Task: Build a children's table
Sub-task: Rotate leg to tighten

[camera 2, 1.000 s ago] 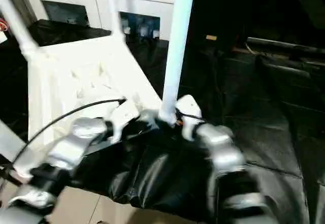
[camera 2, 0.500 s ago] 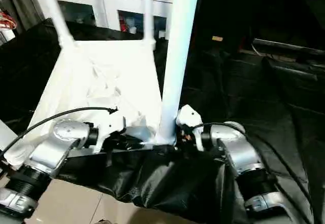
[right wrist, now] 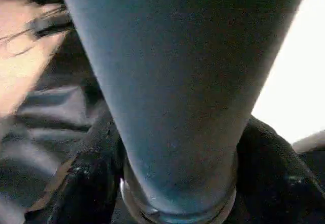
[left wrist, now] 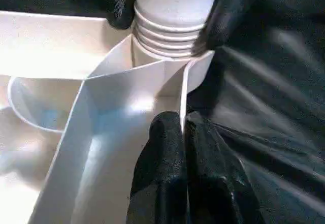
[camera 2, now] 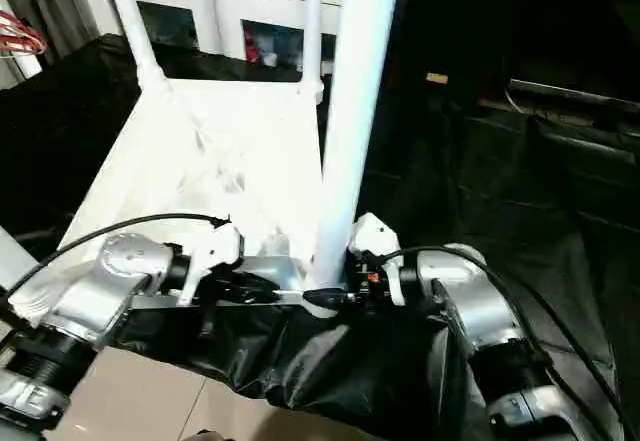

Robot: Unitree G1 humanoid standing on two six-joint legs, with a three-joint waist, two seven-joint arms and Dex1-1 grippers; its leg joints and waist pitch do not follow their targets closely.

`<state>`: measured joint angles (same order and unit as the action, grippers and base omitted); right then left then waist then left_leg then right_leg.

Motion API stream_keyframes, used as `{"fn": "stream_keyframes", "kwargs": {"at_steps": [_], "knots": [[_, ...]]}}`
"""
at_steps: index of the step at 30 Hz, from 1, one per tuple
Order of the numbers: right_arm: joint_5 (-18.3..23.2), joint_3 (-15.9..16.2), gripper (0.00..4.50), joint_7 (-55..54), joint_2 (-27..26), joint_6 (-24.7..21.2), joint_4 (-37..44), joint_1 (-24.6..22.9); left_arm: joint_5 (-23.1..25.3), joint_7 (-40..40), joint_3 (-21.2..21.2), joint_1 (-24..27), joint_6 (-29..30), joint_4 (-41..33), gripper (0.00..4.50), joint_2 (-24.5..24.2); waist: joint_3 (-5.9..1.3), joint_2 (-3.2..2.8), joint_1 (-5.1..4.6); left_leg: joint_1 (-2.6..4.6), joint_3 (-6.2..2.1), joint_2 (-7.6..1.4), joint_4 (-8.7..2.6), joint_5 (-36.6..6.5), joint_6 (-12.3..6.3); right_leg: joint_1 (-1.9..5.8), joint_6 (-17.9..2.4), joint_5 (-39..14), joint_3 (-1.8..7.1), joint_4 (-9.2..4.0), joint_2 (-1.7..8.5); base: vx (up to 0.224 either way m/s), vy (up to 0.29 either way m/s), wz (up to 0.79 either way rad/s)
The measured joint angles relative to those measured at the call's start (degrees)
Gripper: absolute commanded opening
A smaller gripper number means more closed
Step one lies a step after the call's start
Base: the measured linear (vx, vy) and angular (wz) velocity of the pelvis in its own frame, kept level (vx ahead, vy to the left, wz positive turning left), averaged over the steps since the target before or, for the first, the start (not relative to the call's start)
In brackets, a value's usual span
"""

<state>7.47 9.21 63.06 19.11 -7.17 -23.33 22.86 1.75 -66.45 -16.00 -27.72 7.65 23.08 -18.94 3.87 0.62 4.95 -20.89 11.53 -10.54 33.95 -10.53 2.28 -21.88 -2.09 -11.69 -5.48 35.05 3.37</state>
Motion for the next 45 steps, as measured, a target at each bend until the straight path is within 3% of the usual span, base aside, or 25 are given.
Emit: {"fn": "stream_keyframes", "kwargs": {"at_steps": [5, 8, 14, 16, 18, 23, 31, 40, 45], "knots": [[-2.36, -4.36, 2.67, -19.06, -7.66, 0.23, -5.00, 2.05, 3.06, 11.96, 1.17, -2.20, 2.32, 3.22, 0.00, 4.97, -0.03, -0.05, -1.75, 0.15, -0.01, 0.00, 0.07, 0.05, 0.07, 0.00, 0.22, -0.05, 0.00, 0.03, 0.00, 0.000, 0.000, 0.00], [-3.48, -6.49, 2.66, -28.08, -11.70, 1.14, -8.09, 3.68, 4.73, 17.51, 1.59, -3.24, 3.32, 4.60, 0.00, 7.52, -0.08, -0.13, -2.05, 0.18, -0.01, 0.00, 0.05, 0.05, 0.08, 0.00, 0.23, -0.04, 0.01, 0.03, 0.00, 0.000, 0.000, 0.00], [-5.31, -7.67, 2.66, -37.70, -14.81, 2.86, -11.69, 6.25, 6.93, 24.21, 1.84, -3.95, 4.62, 4.96, 0.00, 10.76, -0.18, -0.30, -2.13, -0.06, -0.01, 0.04, -0.11, -0.01, 0.03, -0.15, 0.02, 0.07, 0.02, -0.06, 0.00, 0.000, 0.000, 0.00], [-5.23, -8.33, 3.36, -37.68, -15.19, 3.21, -11.78, 6.24, 6.94, 24.38, 1.85, -3.94, 4.64, 4.90, 0.00, 10.89, -0.22, -0.38, -2.03, -0.07, 0.00, 0.04, -0.15, -0.03, -0.01, -0.17, 0.05, 0.01, 0.02, -0.06, 0.00, 0.000, 0.000, 0.00], [-5.09, -8.41, 3.36, -37.46, -15.23, 3.61, -11.84, 6.15, 6.94, 24.36, 1.79, -3.93, 4.63, 4.76, 0.00, 10.90, -0.21, -0.38, -1.97, -0.11, 0.00, 0.04, -0.15, -0.03, -0.02, -0.21, 0.05, 0.01, 0.01, -0.06, 0.00, 0.000, 0.000, 0.00], [-4.95, -6.85, 3.89, -30.32, -12.22, 4.90, -11.40, 5.59, 6.45, 21.45, 1.68, -2.81, 4.35, 3.04, 0.00, 9.74, -0.20, -0.39, -2.08, -0.15, 0.00, 0.04, -0.15, -0.04, -0.04, -0.25, 0.05, 0.01, 0.01, -0.07, 0.00, 0.000, 0.000, 0.00], [-2.69, -1.84, 3.89, -8.08, -1.99, 4.99, -5.86, 3.04, 2.12, 9.33, 1.36, 0.00, 0.87, 0.03, 0.00, 3.61, -0.19, -0.37, -1.58, -0.15, 0.00, 0.02, -0.12, -0.02, -0.03, -0.27, 0.05, -0.01, 0.00, -0.01, -0.01, 0.000, 0.000, 0.00], [-0.74, 1.48, 3.89, 5.00, 2.54, 4.60, -3.46, 2.82, -0.65, -0.56, -0.37, 0.47, -1.24, -0.77, 0.00, -0.22, -0.08, -0.16, -0.57, -0.22, 0.00, 0.00, 0.02, -0.02, -0.04, -0.19, 0.05, 0.00, 0.00, 0.00, 0.00, 0.000, 0.000, 0.00], [-0.34, 2.65, 3.55, 8.85, 3.88, 3.69, -1.90, 2.66, -1.85, -4.38, -0.60, 0.47, -1.38, -0.78, 0.00, -1.70, -0.07, -0.12, 0.09, -0.23, 0.00, -0.01, 0.00, -0.04, -0.05, -0.21, 0.06, -0.02, 0.00, -0.01, 0.00, 0.000, 0.000, 0.00]]}}
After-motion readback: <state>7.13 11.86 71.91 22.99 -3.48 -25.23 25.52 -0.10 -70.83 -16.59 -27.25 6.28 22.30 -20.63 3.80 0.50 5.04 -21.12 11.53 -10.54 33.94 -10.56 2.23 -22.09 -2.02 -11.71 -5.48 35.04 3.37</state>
